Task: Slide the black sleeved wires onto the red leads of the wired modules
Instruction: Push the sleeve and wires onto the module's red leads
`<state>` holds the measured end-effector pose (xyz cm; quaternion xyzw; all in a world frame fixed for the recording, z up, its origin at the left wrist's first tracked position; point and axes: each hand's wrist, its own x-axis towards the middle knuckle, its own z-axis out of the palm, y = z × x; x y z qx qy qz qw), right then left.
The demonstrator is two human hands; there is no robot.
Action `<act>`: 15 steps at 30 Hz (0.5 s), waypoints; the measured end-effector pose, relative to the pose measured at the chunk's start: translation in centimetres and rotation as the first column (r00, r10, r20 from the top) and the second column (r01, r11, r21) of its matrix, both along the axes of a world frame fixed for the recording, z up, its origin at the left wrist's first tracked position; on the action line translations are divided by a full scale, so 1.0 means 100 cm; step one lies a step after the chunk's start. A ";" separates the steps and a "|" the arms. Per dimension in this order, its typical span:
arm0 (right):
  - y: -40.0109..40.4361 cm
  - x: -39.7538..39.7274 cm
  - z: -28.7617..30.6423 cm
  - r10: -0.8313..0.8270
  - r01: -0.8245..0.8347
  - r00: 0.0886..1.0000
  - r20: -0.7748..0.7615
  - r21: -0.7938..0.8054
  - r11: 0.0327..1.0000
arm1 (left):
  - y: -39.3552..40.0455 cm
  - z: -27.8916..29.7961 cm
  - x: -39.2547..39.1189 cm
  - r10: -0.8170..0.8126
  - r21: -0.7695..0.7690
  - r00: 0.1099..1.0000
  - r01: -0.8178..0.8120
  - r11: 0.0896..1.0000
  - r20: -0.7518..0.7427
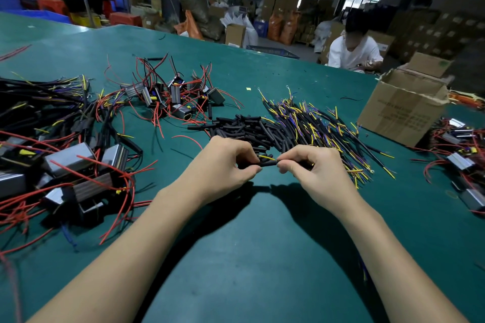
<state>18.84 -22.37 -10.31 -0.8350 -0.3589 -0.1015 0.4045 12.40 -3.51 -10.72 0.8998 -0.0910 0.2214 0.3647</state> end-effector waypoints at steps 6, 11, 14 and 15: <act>0.001 -0.001 0.001 0.000 0.000 1.000 -0.022 0.026 1.000 | -0.003 -0.005 0.000 0.054 -0.056 0.998 -0.052 0.997 0.029; 0.002 0.000 -0.001 -0.002 0.002 0.999 -0.035 -0.004 1.000 | -0.004 -0.003 0.002 0.046 -0.050 0.999 -0.045 0.998 0.015; 0.004 0.000 -0.003 -0.017 0.019 1.000 0.023 -0.053 0.998 | -0.002 0.000 0.002 0.026 -0.045 1.000 -0.027 0.999 -0.004; 0.005 0.000 -0.004 -0.023 0.025 0.999 0.043 -0.060 0.998 | -0.001 0.001 0.001 0.020 -0.049 1.000 -0.021 0.999 -0.015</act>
